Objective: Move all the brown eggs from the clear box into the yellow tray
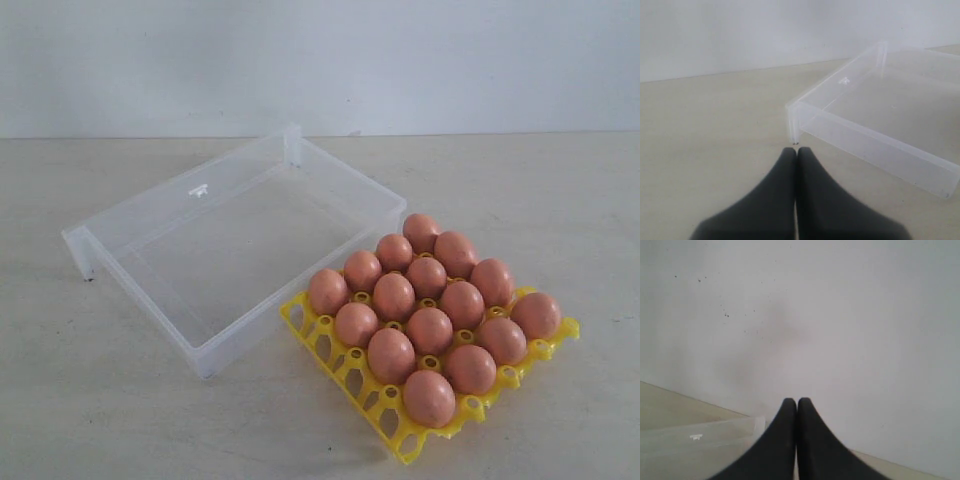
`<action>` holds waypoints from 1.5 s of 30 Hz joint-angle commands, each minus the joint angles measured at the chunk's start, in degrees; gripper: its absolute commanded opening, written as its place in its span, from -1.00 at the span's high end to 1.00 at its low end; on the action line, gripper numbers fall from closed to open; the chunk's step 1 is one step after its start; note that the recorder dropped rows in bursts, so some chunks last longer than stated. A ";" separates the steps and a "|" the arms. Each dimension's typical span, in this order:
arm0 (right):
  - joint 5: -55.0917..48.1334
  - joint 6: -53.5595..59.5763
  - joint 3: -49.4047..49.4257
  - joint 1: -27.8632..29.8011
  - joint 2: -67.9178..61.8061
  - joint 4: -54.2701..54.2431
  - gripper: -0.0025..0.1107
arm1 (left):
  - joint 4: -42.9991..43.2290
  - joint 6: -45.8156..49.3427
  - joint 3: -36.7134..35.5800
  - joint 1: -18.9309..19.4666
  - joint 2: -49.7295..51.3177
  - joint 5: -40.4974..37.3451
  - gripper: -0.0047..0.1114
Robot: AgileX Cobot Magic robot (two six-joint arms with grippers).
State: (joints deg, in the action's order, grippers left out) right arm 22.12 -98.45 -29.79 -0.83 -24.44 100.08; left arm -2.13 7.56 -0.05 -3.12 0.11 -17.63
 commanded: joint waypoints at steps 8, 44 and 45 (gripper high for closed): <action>2.05 83.45 10.51 -0.34 0.47 -78.45 0.96 | 0.11 0.02 0.05 0.18 -0.11 0.15 0.99; -43.23 98.45 29.79 -0.11 24.44 -95.68 0.96 | 0.11 0.02 0.05 0.18 -0.11 0.81 0.99; -43.20 98.45 29.79 -0.11 24.44 -95.55 0.96 | 0.11 0.02 0.05 0.18 -0.11 0.81 0.99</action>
State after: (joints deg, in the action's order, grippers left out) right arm -20.90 -0.62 0.14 -1.21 -0.31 3.77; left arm -2.13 7.56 -0.05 -3.12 0.11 -17.49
